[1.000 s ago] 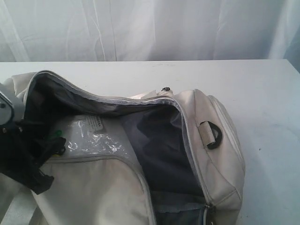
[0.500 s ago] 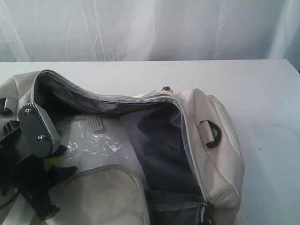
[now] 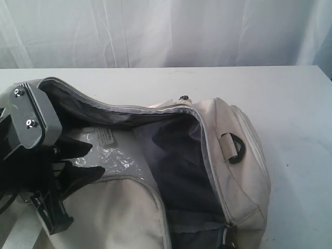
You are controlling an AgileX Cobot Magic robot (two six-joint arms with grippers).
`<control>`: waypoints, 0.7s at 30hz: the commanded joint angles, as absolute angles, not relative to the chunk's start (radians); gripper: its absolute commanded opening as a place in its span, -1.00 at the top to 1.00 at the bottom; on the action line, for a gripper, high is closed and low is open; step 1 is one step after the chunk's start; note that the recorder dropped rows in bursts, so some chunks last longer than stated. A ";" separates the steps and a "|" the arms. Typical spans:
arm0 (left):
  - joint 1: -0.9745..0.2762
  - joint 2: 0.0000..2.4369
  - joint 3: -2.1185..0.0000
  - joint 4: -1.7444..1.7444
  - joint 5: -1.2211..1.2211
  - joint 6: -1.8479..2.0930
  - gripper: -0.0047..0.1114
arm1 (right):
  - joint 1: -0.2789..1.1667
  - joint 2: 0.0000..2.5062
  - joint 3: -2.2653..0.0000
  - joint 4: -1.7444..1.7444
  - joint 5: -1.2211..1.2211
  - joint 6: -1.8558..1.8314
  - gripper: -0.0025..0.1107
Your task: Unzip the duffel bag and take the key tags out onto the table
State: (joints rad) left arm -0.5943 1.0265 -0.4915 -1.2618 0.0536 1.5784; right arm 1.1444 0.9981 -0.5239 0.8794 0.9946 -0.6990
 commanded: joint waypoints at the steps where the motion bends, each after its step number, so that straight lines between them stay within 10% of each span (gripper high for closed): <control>1: -0.592 1.025 -0.496 -1.274 0.082 1.566 0.02 | 1.148 0.988 -0.560 0.902 1.054 -0.670 -0.13; 21: -0.592 0.792 -0.496 -1.356 -0.245 1.483 0.26 | 1.145 0.939 -0.764 0.390 0.452 -0.445 -0.08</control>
State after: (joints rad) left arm -0.5943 0.8713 -0.4915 -1.2866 -0.1518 1.4998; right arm 1.1459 0.9150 -0.7599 0.4866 0.5765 -0.5338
